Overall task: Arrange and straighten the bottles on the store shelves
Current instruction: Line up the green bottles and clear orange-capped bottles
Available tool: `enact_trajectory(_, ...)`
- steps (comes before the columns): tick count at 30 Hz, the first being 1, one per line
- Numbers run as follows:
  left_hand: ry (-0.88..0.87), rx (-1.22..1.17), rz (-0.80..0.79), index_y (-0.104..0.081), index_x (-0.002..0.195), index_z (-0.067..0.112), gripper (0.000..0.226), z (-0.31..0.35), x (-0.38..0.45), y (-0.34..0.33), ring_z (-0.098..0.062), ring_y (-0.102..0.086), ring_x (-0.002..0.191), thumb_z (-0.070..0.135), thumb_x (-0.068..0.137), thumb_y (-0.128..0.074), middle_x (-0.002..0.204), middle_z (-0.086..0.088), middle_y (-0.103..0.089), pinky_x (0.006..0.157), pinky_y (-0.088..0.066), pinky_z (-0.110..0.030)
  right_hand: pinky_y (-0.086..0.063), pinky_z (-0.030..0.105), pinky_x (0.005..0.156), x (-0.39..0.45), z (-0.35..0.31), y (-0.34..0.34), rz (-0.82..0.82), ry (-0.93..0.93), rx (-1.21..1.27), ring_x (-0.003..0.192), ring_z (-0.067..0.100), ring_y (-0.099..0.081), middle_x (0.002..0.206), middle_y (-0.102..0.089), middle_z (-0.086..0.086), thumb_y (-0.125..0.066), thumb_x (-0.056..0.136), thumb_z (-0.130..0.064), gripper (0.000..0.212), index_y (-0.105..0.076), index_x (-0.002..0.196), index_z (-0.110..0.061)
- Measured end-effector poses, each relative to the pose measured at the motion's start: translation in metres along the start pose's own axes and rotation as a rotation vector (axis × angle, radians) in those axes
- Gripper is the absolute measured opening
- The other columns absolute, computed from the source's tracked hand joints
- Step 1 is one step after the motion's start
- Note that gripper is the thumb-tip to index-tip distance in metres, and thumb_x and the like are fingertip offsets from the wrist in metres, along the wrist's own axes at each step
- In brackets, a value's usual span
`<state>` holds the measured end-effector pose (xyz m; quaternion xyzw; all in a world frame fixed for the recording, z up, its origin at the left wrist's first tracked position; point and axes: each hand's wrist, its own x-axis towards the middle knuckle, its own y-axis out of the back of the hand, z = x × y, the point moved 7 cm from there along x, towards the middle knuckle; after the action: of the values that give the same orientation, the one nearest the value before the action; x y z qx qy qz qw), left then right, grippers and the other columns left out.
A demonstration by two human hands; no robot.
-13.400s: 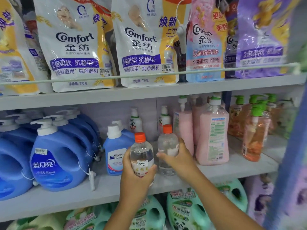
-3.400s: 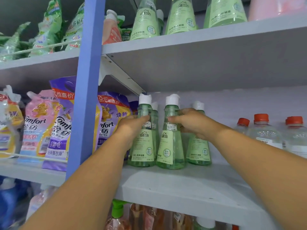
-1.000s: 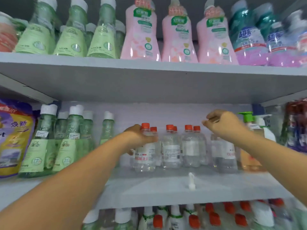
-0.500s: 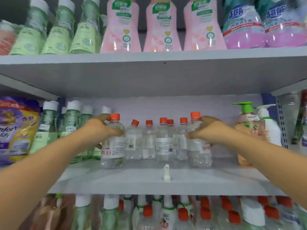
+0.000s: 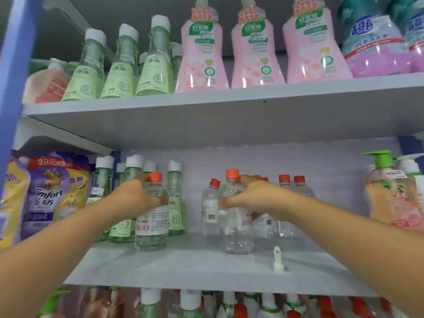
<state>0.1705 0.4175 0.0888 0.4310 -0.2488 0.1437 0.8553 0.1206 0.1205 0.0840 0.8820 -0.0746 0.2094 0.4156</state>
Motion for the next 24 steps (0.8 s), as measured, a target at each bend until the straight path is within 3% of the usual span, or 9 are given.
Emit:
enact_trajectory(3, -0.069, 0.086, 0.060, -0.035, 0.151, 0.028, 0.089, 0.008, -0.002, 0.002, -0.010, -0.068, 0.079, 0.052, 0.080, -0.082, 0.103, 0.019, -0.054, 0.052, -0.053, -0.019, -0.066, 0.038, 0.070, -0.009, 0.032, 0.031, 0.093, -0.093, -0.026, 0.095, 0.015, -0.064, 0.114, -0.056, -0.009, -0.085, 0.064, -0.056, 0.083, -0.049, 0.135, -0.028)
enact_trajectory(4, -0.152, 0.175, 0.144, -0.031, 0.155, 0.025, 0.093, 0.018, -0.003, 0.003, -0.017, -0.068, 0.097, 0.049, 0.081, -0.083, 0.119, 0.010, -0.056, 0.067, -0.058, -0.025, -0.066, 0.039, 0.069, -0.012, 0.045, 0.043, 0.133, -0.128, -0.040, 0.095, 0.015, -0.065, 0.113, -0.060, -0.007, -0.085, 0.063, -0.054, 0.075, -0.054, 0.126, -0.028)
enact_trajectory(6, -0.404, 0.277, 0.305, -0.033, 0.158, 0.020, 0.091, 0.049, -0.006, -0.002, -0.029, -0.051, 0.132, 0.042, 0.084, -0.080, 0.146, -0.007, -0.047, 0.102, -0.051, -0.038, -0.063, 0.033, 0.058, -0.019, 0.067, 0.066, 0.199, -0.199, -0.074, 0.091, 0.015, -0.067, 0.106, -0.065, -0.004, -0.086, 0.066, -0.050, 0.061, -0.058, 0.115, -0.029)
enact_trajectory(8, -0.563, 0.121, 0.294, -0.052, 0.146, 0.023, 0.062, 0.083, -0.007, -0.015, -0.024, -0.051, 0.131, 0.037, 0.089, -0.075, 0.141, -0.002, -0.054, 0.103, -0.047, -0.034, -0.054, 0.026, 0.049, -0.026, 0.082, 0.086, 0.243, -0.265, -0.118, 0.083, 0.013, -0.065, 0.099, -0.065, -0.005, -0.087, 0.071, -0.045, 0.056, -0.059, 0.116, -0.024)
enact_trajectory(11, -0.391, -0.045, 0.068, -0.065, 0.126, 0.029, 0.039, 0.115, 0.019, -0.043, -0.017, -0.062, 0.109, 0.046, 0.092, -0.071, 0.125, 0.007, -0.063, 0.086, -0.046, -0.025, -0.050, 0.027, 0.058, -0.033, 0.095, 0.104, 0.265, -0.358, -0.250, 0.089, 0.017, -0.059, 0.107, -0.056, -0.004, -0.086, 0.074, -0.046, 0.078, -0.049, 0.134, -0.016)
enact_trajectory(14, -0.222, 0.048, -0.155, -0.053, 0.138, 0.021, 0.068, 0.126, 0.048, -0.071, -0.022, -0.063, 0.111, 0.064, 0.088, -0.068, 0.134, -0.001, -0.060, 0.082, -0.046, -0.028, -0.053, 0.034, 0.083, -0.032, 0.096, 0.112, 0.271, -0.429, -0.380, 0.108, 0.027, -0.058, 0.125, -0.055, 0.006, -0.086, 0.074, -0.050, 0.095, -0.038, 0.146, -0.013)
enact_trajectory(17, -0.184, 0.183, -0.270, -0.046, 0.139, 0.013, 0.089, 0.127, 0.063, -0.097, -0.021, -0.062, 0.092, 0.077, 0.080, -0.066, 0.122, -0.002, -0.054, 0.075, -0.055, -0.032, -0.049, 0.042, 0.103, -0.021, 0.070, 0.122, 0.423, -0.391, -0.597, 0.135, 0.035, -0.045, 0.149, -0.041, 0.012, -0.078, 0.079, -0.058, 0.105, -0.021, 0.158, -0.017)
enact_trajectory(20, -0.190, 0.302, -0.279, -0.051, 0.141, 0.010, 0.079, 0.132, 0.075, -0.114, -0.026, -0.062, 0.105, 0.066, 0.088, -0.066, 0.127, -0.006, -0.052, 0.086, -0.055, -0.032, -0.048, 0.041, 0.105, 0.004, 0.023, 0.114, 0.515, -0.124, -0.628, 0.137, 0.028, -0.044, 0.152, -0.043, 0.004, -0.064, 0.092, -0.053, 0.072, -0.037, 0.153, -0.025)
enact_trajectory(24, -0.113, 0.220, -0.360, -0.049, 0.141, 0.007, 0.061, 0.121, 0.088, -0.121, -0.033, -0.070, 0.110, 0.039, 0.095, -0.072, 0.132, -0.012, -0.055, 0.095, -0.060, -0.042, -0.051, 0.029, 0.087, 0.057, -0.016, 0.070, 0.275, 0.096, -0.541, 0.104, 0.020, -0.064, 0.117, -0.066, -0.005, -0.059, 0.097, -0.042, 0.027, -0.066, 0.117, -0.026)
